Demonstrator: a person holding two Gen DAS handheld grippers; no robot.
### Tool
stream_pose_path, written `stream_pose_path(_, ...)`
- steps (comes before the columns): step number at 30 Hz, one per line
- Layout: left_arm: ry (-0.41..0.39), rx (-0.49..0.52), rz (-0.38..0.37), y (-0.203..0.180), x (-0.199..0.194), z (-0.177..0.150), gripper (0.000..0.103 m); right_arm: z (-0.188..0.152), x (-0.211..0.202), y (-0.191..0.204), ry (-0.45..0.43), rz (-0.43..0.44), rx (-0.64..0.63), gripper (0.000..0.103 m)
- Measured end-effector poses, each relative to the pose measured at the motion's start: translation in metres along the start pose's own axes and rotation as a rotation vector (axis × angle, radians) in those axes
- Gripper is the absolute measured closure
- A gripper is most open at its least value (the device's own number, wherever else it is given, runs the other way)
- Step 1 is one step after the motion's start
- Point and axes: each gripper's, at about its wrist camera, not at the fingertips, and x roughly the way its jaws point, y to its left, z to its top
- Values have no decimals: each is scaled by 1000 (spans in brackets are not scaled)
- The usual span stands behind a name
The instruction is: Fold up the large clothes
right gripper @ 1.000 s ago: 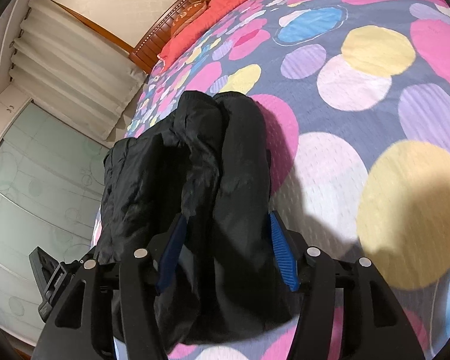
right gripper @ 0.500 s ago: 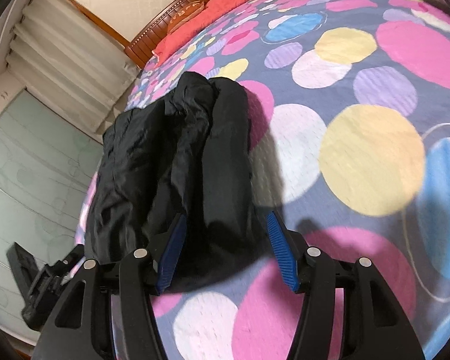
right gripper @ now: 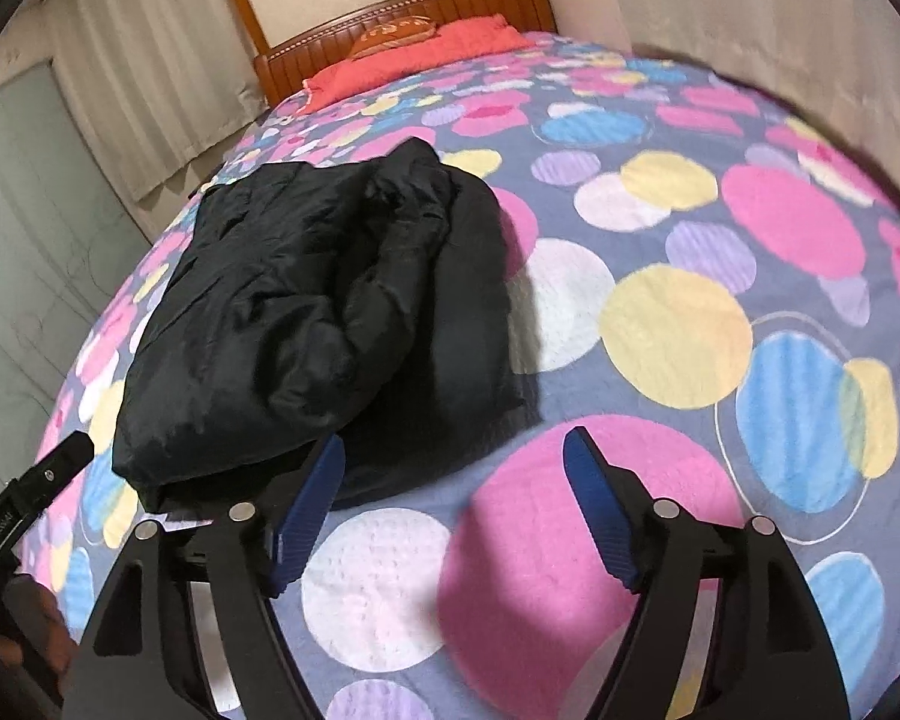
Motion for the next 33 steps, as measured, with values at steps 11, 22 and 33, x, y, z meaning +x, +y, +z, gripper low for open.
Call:
stream_pose_path(11, -84, 31, 60, -12, -35, 3, 3, 2, -33, 34, -77, -37, -81, 24)
stream_pose_path(22, -110, 48, 54, -22, -53, 7, 3, 7, -60, 51, -157, -65, -128, 24)
stream_pose_path(33, -133, 62, 52, -29, -62, 8, 3, 6, -67, 58, -179, -69, -149, 24)
